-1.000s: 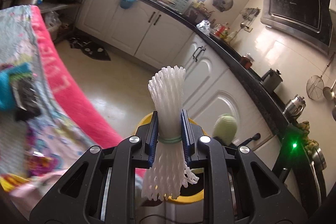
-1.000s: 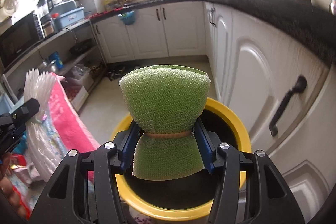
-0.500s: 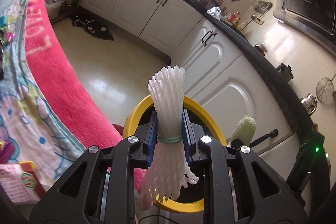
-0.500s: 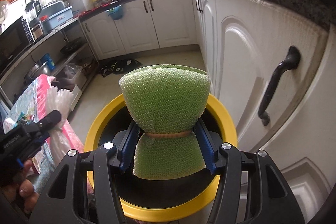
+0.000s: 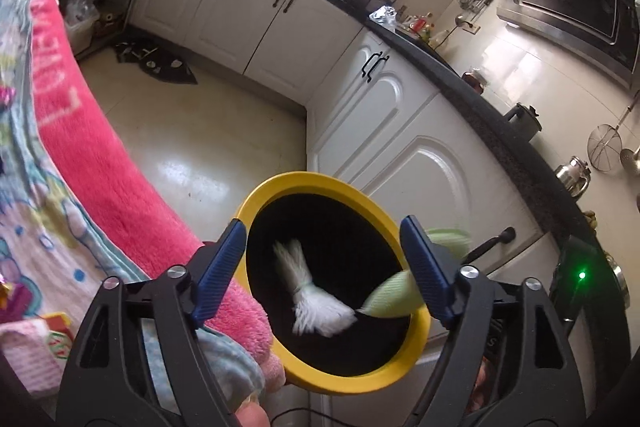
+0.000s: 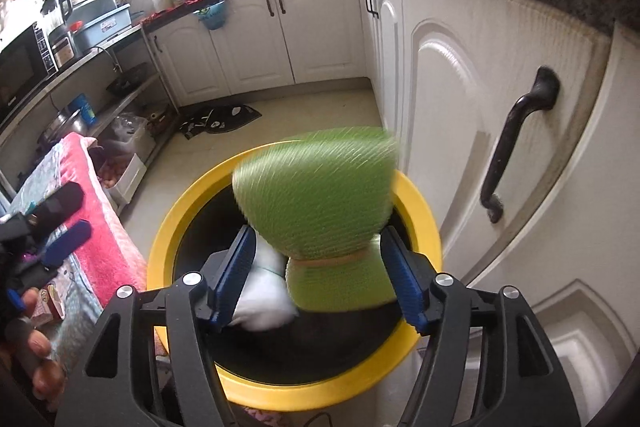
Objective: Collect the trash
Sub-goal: 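Carry both items over the yellow bin and open both grippers, then move both tools back from the bin toward the bed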
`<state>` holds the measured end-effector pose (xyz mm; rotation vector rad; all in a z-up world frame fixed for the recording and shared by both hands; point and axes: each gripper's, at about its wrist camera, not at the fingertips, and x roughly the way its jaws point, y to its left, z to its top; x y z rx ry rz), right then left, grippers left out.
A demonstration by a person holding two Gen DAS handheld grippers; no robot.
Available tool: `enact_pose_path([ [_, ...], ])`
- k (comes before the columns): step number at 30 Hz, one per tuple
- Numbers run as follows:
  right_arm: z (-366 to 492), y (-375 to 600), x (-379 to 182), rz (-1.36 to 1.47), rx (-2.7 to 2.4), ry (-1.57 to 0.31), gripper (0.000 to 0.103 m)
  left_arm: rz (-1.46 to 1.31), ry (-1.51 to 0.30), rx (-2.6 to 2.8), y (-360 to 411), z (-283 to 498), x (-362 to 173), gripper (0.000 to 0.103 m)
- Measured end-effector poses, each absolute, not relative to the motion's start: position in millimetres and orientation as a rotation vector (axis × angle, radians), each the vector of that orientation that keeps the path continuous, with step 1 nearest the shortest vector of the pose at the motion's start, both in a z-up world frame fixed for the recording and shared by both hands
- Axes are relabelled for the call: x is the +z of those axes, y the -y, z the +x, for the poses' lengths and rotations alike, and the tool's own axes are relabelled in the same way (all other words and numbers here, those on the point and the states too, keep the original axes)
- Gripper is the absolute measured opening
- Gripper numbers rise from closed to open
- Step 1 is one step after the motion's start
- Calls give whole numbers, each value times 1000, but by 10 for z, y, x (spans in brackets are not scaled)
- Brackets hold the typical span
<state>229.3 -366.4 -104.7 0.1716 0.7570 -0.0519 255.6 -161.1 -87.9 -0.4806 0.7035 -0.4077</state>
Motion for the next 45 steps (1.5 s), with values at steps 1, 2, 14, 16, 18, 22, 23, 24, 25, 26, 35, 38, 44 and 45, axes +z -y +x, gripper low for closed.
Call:
enact_pose_path([
  [1, 2278, 3663, -1032, 167, -53, -752, 68, -478, -701, -410, 1606, 2549, -851, 76],
  [2, 2260, 3658, -1006, 161, -58, -745, 69, -474, -696, -414, 1595, 2536, -808, 78],
  [14, 1958, 3575, -499, 158, -30, -623, 79, -369, -703, -387, 1515, 2309, -258, 92],
  [16, 1905, 3520, -388, 153, -10, -597, 81, -344, -705, -367, 1474, 2263, -159, 92],
  [18, 1871, 3460, -290, 147, 8, -574, 82, -314, -701, -351, 1430, 2209, -63, 92],
  [22, 1773, 3315, -85, 136, 53, -529, 84, -248, -688, -302, 1298, 2049, 153, 92],
  [23, 1754, 3275, -37, 135, 66, -518, 84, -237, -684, -293, 1255, 2014, 192, 92],
  [24, 1740, 3230, 9, 135, 80, -509, 84, -224, -679, -280, 1201, 1972, 243, 92],
  [25, 1725, 3196, 40, 135, 89, -503, 85, -217, -675, -274, 1158, 1949, 274, 92],
  [26, 1702, 3167, 71, 134, 98, -497, 85, -209, -668, -263, 1104, 1913, 313, 92],
  [35, 1609, 2766, 289, 105, 201, -468, 87, -204, -629, -170, 609, 1681, 522, 92],
  [38, 1600, 2600, 322, 90, 235, -469, 87, -207, -626, -125, 403, 1624, 555, 92],
  [44, 1596, 2249, 316, 58, 317, -487, 87, -223, -614, -39, -34, 1502, 550, 92],
  [45, 1588, 2172, 310, 45, 335, -490, 87, -228, -615, -23, -119, 1483, 538, 92],
])
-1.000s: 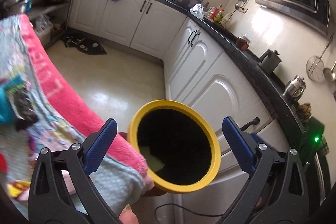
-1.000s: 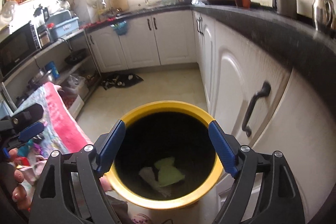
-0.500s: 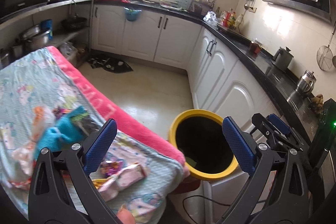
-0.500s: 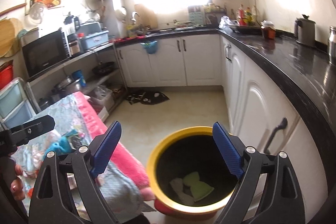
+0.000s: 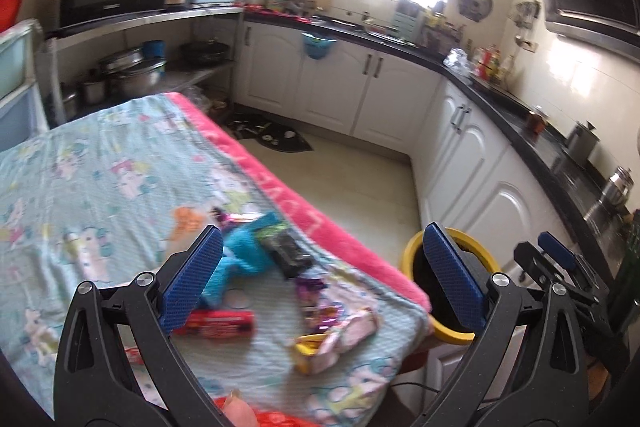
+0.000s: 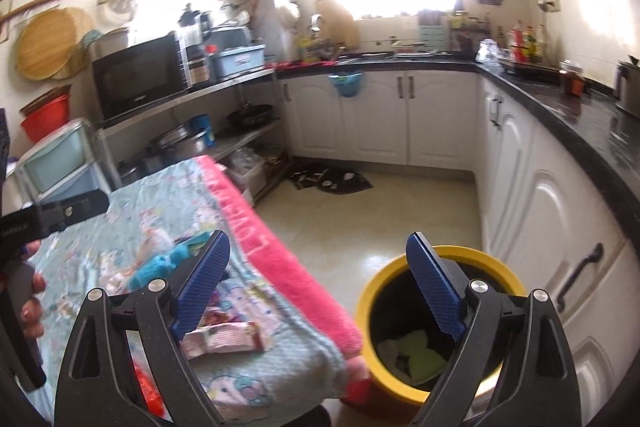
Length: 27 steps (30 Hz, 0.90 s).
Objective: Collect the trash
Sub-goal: 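Move both tools back from the bin toward the bed, then grasp the pink snack wrapper with the right gripper while the left grasps a red wrapper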
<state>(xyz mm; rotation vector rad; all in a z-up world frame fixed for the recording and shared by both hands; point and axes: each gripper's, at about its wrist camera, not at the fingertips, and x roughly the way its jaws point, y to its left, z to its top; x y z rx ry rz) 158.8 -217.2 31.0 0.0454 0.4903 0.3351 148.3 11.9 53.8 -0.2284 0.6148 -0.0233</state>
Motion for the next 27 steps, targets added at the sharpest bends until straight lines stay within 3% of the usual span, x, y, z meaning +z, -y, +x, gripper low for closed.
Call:
enact_pose_path([
  [11, 1451, 1407, 77, -127, 504, -565, 87, -279, -677, 122, -928, 1242, 321, 92],
  [27, 1388, 864, -622, -311, 594, -711, 87, -449, -898, 271, -1875, 639, -592, 92],
])
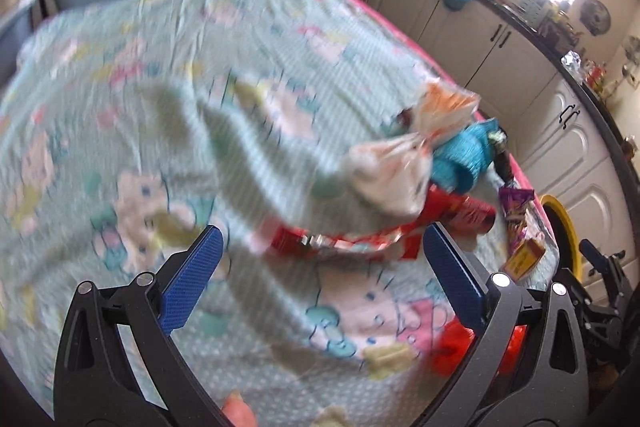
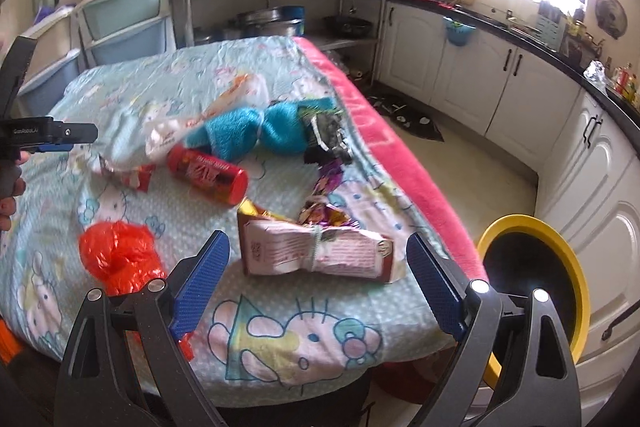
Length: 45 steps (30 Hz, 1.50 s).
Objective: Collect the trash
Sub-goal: 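Grasp the pink snack wrapper with the right gripper while the left grasps a red wrapper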
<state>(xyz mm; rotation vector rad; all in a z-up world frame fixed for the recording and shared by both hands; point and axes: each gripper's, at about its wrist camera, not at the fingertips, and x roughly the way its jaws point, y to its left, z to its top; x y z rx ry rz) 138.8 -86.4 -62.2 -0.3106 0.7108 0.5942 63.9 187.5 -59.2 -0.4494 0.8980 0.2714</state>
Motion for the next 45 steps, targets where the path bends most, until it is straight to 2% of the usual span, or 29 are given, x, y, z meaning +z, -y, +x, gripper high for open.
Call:
enact_pose_path([
  [2, 1404, 833, -684, -338, 600, -716, 87, -527, -926, 248, -1932, 619, -719, 92],
  [8, 1432, 740, -800, -507, 629, -694, 87, -670, -956, 206, -1962, 636, -886, 70],
  [17, 1488, 507, -1007, -777, 686, -635, 87, -820, -954, 221, -2015, 755, -959, 65],
  [22, 1540, 358, -1047, -838, 739, -618, 86, -847, -961, 273, -2112, 821, -1008, 52],
  [24, 1561, 321, -1064, -847, 766, -624, 79, -844, -964, 293, -2137, 822, -1014, 44],
  [25, 1580, 294, -1069, -851, 777, -631, 71, -840, -969, 302, -2147, 834, -1021, 41],
  [26, 1594, 274, -1070, -847, 789, -637, 60, -836, -971, 310, -2166, 835, -1026, 35],
  [27, 1621, 265, -1068, -833, 799, -648, 54, -833, -972, 315, -2184, 829, -1028, 27],
  [29, 1647, 258, -1061, -805, 809, -665, 35, -830, -972, 324, -2220, 809, -1036, 22],
  [30, 1640, 252, -1052, -790, 814, -668, 31, -830, -970, 324, -2230, 802, -1037, 17],
  [33, 1664, 304, -975, -698, 852, -685, 31, -822, -960, 318, -2249, 768, -1023, 14],
  [36, 1693, 388, -867, -618, 871, -685, 31, -803, -937, 302, -2248, 739, -953, 6],
  [45, 1728, 679, -537, -408, 862, -683, 31, -659, -800, 241, -1980, 718, -397, 5],
])
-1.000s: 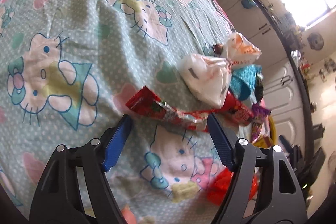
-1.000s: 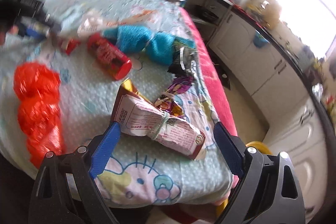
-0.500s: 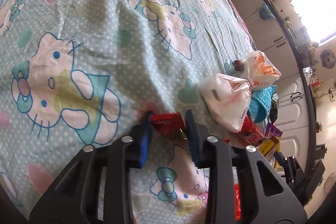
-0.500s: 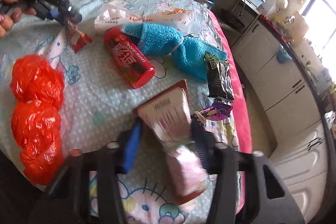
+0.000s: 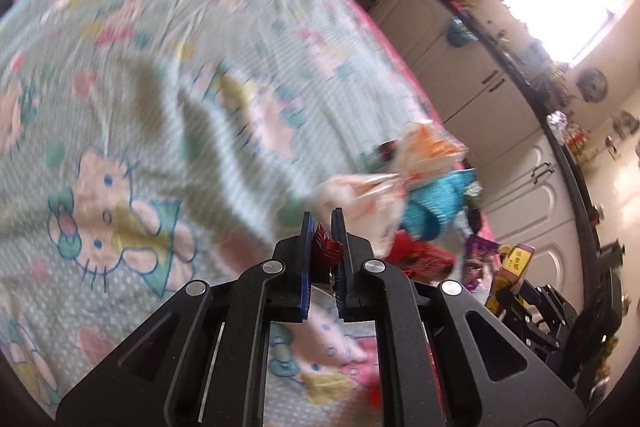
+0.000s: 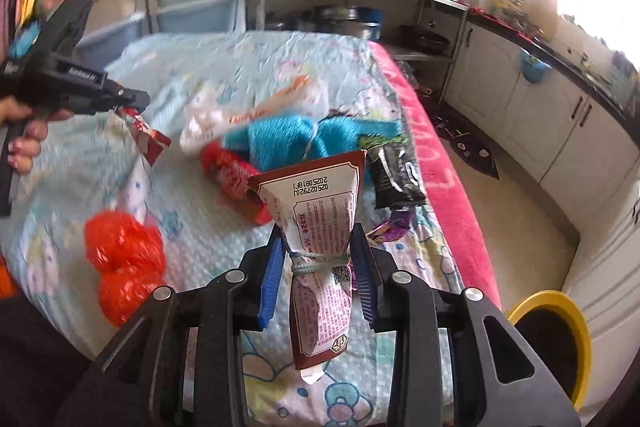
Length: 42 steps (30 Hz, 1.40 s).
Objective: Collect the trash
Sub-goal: 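Grasp the pink snack wrapper with the right gripper while the left grasps a red wrapper, then carry both wrappers over the yellow bin and open both grippers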
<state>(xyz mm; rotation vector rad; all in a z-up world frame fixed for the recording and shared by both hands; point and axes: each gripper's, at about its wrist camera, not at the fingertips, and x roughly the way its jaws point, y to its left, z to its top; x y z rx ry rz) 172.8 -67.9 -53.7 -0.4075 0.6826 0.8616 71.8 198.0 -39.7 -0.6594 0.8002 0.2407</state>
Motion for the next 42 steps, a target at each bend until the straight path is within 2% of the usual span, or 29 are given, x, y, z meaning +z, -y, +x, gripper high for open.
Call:
enact_pose_path([
  [8, 1761, 976, -264, -254, 801, -655, 31, -510, -692, 162, -1450, 864, 104, 5],
  [16, 1768, 1379, -32, -172, 727, -605, 31, -451, -639, 65, -928, 1138, 327, 5],
  [30, 1879, 2370, 115, 18, 484, -551, 31, -458, -567, -137, 17, 1582, 327, 5],
  [42, 1965, 3132, -6, 176, 275, -530, 31, -397, -591, -281, 1000, 1916, 38, 5],
])
